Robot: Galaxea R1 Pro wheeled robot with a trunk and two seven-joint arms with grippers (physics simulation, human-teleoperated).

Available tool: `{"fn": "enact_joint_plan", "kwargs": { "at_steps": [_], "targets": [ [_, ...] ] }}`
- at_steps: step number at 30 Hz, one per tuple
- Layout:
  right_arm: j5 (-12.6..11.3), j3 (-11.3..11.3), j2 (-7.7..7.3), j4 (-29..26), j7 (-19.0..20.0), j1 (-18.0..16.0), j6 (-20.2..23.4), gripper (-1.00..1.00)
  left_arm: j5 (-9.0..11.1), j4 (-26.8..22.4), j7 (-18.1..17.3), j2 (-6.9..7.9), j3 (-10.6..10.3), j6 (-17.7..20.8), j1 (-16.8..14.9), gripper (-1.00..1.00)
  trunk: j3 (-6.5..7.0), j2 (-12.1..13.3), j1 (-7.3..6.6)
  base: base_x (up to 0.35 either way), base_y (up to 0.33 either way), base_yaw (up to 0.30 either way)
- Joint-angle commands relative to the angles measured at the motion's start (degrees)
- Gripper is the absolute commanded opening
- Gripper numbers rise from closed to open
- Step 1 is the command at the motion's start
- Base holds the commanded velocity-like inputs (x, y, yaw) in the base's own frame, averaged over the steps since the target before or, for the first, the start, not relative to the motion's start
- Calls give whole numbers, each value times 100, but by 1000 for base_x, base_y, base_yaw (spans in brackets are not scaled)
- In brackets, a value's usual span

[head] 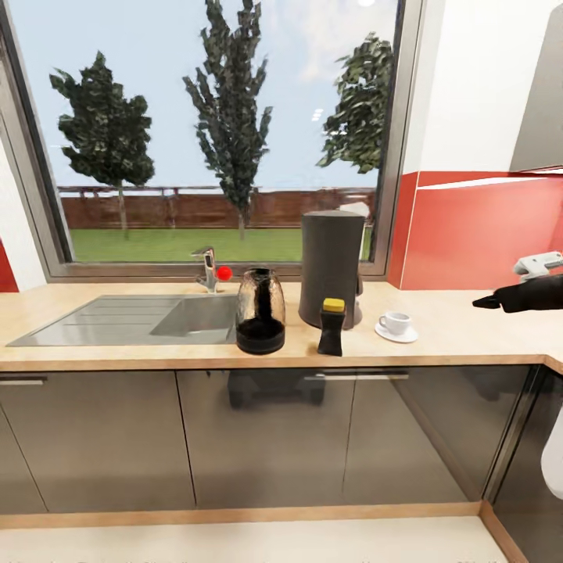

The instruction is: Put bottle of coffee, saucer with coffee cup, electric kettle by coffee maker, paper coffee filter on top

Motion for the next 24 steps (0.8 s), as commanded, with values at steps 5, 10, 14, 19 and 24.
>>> {"fn": "enact_joint_plan", "kwargs": {
  "at_steps": [5,10,14,19,24],
  "targets": [
    [37,0,133,-103,34,261,49,100,23,3,-20,2,-11,8,-4,100,-7,-4,-1,-12,0,0],
    [15,0,325,-547,23,656,45,100,23,3,-20,2,-11,8,-4,100,-7,-4,-1,-4,0,0],
    [-3,0,497,-767,22,1011,39,100,23,3,-20,2,-11,8,-4,100,-7,-4,-1,-1,0,0],
    [-14,0,567,-839,19,1555,-341,100,23,3,-20,2,-11,8,-4,100,-7,-4,-1,0,0,0],
    [-55,-7,652,-856,19,2185,-926,100,23,3,-20,2,-11,8,-4,100,-7,-4,-1,0,0,0]
  ]
}}
